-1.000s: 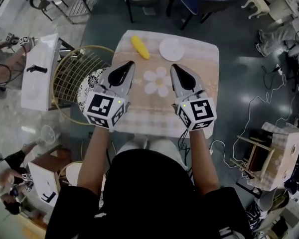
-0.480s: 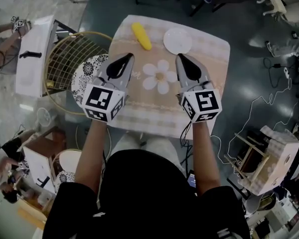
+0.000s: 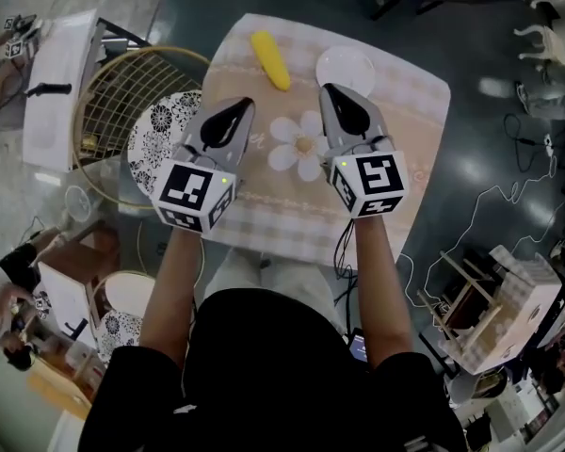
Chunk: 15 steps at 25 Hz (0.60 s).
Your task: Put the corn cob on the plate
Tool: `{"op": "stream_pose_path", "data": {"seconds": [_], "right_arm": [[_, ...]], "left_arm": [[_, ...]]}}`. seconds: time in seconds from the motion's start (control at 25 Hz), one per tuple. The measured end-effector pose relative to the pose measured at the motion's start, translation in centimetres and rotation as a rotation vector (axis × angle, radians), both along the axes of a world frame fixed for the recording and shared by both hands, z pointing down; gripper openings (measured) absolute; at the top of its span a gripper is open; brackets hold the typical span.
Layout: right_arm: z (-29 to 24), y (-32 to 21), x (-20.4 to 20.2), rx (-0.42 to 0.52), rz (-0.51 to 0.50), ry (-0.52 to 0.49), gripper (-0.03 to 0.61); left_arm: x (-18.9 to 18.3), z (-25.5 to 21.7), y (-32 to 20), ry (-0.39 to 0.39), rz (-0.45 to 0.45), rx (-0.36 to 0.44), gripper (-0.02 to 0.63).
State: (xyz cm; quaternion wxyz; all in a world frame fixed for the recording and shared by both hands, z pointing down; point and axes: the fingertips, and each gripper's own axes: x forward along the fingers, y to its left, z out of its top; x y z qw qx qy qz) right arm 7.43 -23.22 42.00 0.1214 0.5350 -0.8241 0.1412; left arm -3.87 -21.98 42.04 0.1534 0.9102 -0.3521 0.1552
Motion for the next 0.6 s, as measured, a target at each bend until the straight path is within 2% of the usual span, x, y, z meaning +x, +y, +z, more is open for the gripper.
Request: {"op": "stream_pose_path", "data": {"seconds": [0.6], "right_arm": [[9.4, -4.6, -1.3, -0.105, -0.053, 0.024, 0.002]], "left_arm": [[-0.2, 5.8, -1.5, -0.052, -0.036, -0.054, 0.003]]}}
